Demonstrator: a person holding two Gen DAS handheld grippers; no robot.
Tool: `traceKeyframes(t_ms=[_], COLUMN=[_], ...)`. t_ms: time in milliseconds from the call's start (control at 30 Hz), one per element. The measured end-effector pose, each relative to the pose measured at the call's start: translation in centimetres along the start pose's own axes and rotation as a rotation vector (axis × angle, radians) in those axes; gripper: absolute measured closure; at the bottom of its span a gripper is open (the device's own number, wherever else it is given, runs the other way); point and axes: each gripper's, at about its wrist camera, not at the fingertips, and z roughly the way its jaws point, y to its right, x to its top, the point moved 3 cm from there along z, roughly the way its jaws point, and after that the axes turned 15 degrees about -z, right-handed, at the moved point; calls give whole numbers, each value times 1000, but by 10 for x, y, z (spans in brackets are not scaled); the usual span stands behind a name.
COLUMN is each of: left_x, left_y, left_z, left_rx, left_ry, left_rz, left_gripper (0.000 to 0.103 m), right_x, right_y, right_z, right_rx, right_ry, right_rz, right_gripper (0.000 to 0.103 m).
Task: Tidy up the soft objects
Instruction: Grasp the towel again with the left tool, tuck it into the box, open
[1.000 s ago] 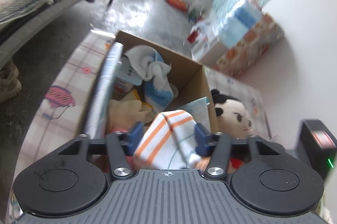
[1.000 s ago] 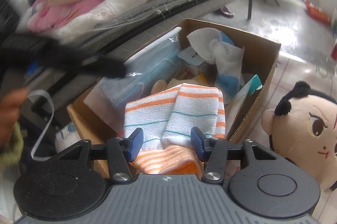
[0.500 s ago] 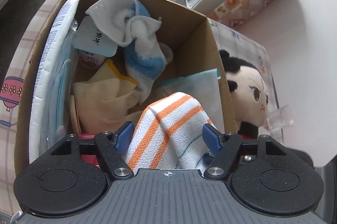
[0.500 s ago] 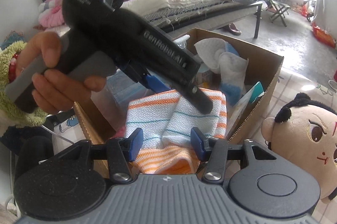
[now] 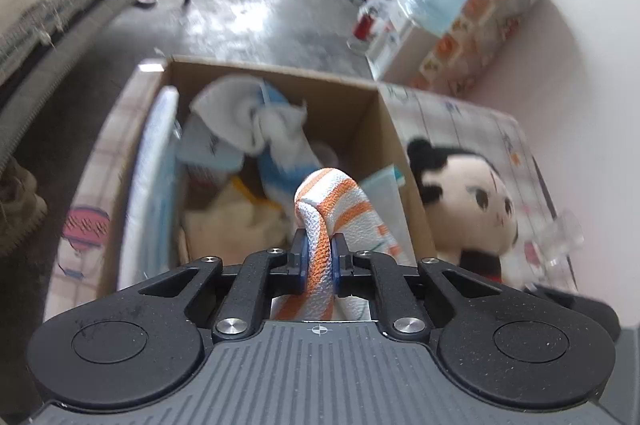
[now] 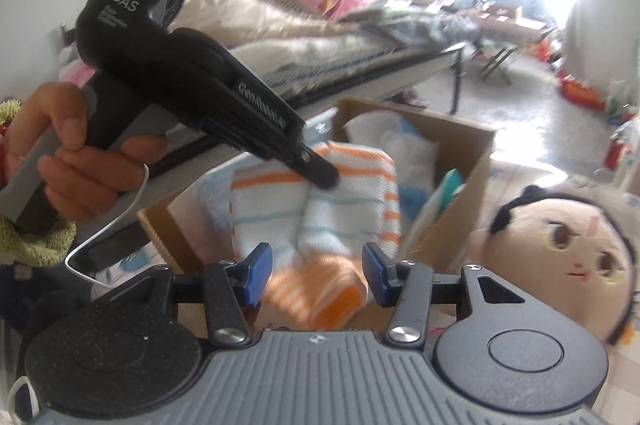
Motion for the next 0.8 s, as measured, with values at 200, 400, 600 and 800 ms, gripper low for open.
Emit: traceKeyframes(t_ms=[200, 400, 600, 800], left_x=[17, 25, 30, 24], left_y=[13, 31, 42, 43], left_z=[24, 52, 70, 99], left_rx=[54, 75, 79, 134], left_ry=[3, -30, -62, -96], left_rz=[-23, -28, -34, -9], left_gripper=[95, 95, 95, 95], right_x=[-3, -11, -21, -27], right_y=[11, 21, 26, 31], right_z=[-37, -59, -69, -67], right_rx=[-79, -107, -120, -115], right_ry=[75, 110, 123, 124], right_rz=[43, 96, 142, 169], right_gripper=[50, 50, 50, 50])
